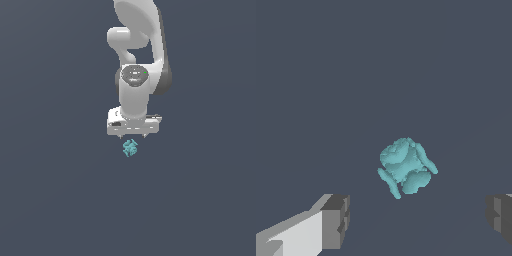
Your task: Pick up the object and move it to a goal position.
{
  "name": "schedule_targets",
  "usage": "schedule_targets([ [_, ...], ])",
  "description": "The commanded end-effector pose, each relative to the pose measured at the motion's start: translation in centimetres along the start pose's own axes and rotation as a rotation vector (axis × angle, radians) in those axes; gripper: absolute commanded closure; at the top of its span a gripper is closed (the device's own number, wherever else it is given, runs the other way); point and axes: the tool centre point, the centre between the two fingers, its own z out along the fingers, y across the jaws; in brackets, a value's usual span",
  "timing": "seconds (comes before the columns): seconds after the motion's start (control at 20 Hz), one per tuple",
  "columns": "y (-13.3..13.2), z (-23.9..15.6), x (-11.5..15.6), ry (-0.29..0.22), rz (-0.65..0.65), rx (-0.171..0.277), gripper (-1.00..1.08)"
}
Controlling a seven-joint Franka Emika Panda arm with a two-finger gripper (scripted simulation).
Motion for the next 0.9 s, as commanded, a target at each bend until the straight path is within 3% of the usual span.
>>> schedule_targets([
  [0.0,0.00,0.00,0.00,0.000,0.000,0.000,-0.92],
  [0.85,0.27,-0.25,0.48,-0.002,-0.040,0.001,-0.92],
])
